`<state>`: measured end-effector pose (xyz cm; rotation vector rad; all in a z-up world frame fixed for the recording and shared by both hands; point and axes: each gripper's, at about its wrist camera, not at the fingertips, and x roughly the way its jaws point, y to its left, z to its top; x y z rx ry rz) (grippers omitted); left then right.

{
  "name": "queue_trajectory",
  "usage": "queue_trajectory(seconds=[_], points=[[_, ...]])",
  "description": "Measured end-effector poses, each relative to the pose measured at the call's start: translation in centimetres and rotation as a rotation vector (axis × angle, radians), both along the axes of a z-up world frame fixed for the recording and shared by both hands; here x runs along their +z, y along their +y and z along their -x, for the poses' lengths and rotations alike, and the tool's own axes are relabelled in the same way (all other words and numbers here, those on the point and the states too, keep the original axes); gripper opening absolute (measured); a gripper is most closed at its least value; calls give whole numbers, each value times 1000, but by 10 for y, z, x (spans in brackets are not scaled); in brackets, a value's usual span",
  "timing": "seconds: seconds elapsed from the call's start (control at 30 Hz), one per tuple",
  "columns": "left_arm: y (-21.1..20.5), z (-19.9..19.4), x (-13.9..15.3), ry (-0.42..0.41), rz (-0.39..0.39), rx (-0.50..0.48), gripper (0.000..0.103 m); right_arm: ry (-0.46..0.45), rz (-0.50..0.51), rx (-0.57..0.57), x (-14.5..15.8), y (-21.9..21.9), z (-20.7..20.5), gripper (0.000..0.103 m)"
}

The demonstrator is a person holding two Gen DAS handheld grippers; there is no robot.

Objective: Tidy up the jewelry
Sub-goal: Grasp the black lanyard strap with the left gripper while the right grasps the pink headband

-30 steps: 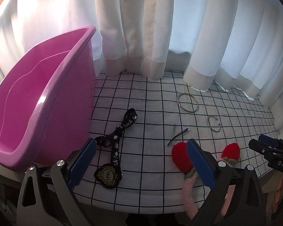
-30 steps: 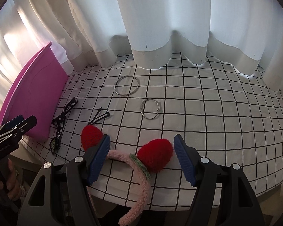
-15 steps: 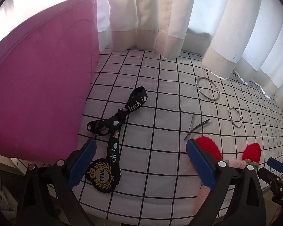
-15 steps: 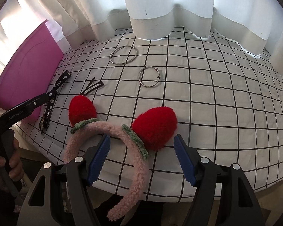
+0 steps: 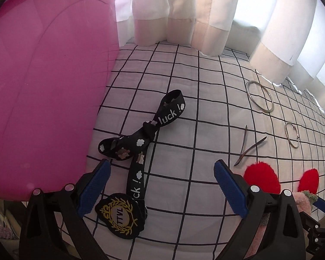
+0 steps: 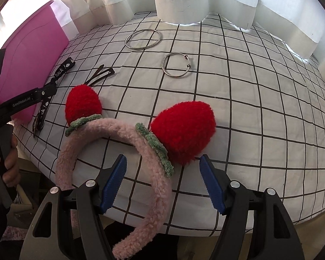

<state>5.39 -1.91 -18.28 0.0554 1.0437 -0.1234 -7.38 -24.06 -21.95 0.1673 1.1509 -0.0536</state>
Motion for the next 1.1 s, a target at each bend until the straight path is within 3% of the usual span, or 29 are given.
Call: queue_trajectory(seconds=[0.47,0.57,0.7,0.87,0.97,1.03,1.07,1.1], points=[[-4,-42,-26,61,1,54,94,16,38,-1,-11,-2,-4,67],[-7,-41,-27,34,-18,43,96,17,82,14,-12,3,-7,67],[-8,-40,-29,9,-15,41,98,17,136,46,-16,14,-12,76],[-9,-37,-29,-15,-13,30,97,-7,135,44,-17,15,-15,79],[-10,-36,-28,-22,-9,12,91,-13,129,47,-16,16,-15,78],[-14,-32,-26,-33,-8,-15,76,-18,126,45,-15,16,-14,76],[-16,-29,-24,-38,-8,-27,72,-25,129,45,-14,16,-14,73],[-18,-27,-23,-41,-8,-37,65,-33,131,47,-12,16,-13,62]])
